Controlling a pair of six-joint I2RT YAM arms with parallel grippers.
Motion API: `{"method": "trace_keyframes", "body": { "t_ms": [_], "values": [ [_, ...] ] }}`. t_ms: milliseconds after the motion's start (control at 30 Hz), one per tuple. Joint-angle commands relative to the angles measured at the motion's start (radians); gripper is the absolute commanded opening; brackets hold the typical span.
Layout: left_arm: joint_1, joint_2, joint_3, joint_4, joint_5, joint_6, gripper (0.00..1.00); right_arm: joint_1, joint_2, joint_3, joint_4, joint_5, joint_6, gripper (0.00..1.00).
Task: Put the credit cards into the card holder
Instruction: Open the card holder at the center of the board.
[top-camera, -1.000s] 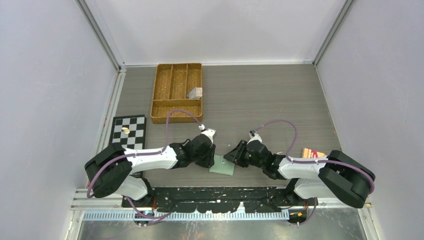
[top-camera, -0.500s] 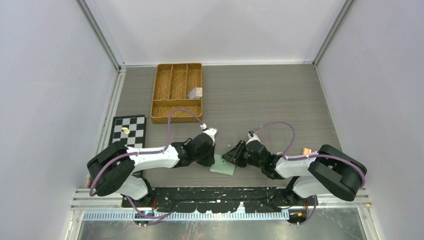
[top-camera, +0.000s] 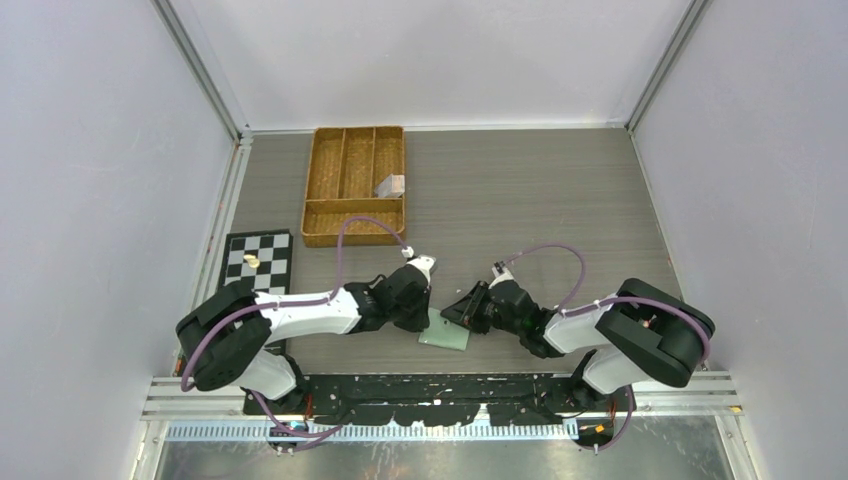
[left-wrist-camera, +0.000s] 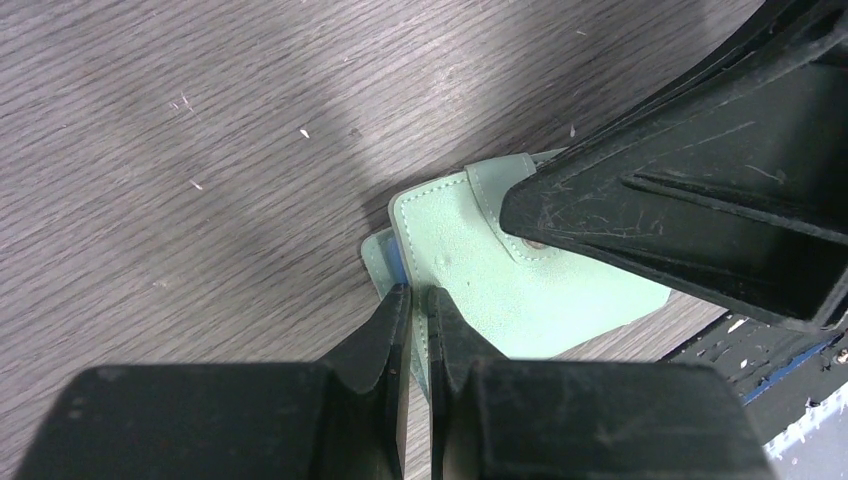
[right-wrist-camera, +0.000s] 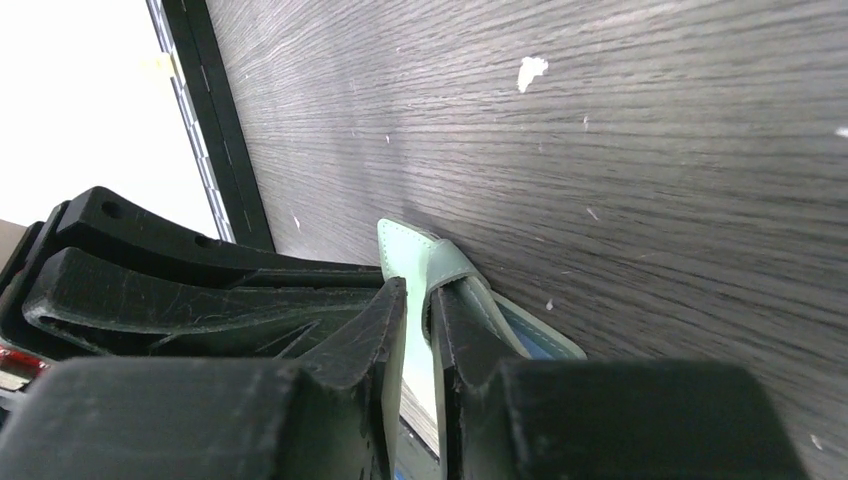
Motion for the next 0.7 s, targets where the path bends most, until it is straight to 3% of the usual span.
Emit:
{"method": "trace_keyframes", "body": {
  "t_ms": [0, 133, 467, 667],
  "values": [
    [0.004, 0.087, -0.01, -0.03, -0.081, 0.024, 0.0, 0.025, 0.062, 0.032, -0.03, -0.069, 0.017, 0.16],
    [0.003, 0.084, -0.026, -0.027, -0.106, 0.037, 0.0, 0.026, 0.055, 0.052, -0.115, -0.053, 0.038, 0.01],
    [-0.052, 0.115, -0.047, 0.015, -0.162, 0.067, 0.0, 0.029, -0.022, 0.062, -0.247, 0.041, 0.198, 0.01],
    [-0.048, 0.086, -0.007, -0.04, -0.234, 0.136, 0.0, 0.029, -0.249, 0.118, -0.435, 0.162, 0.123, 0.0]
  ]
}}
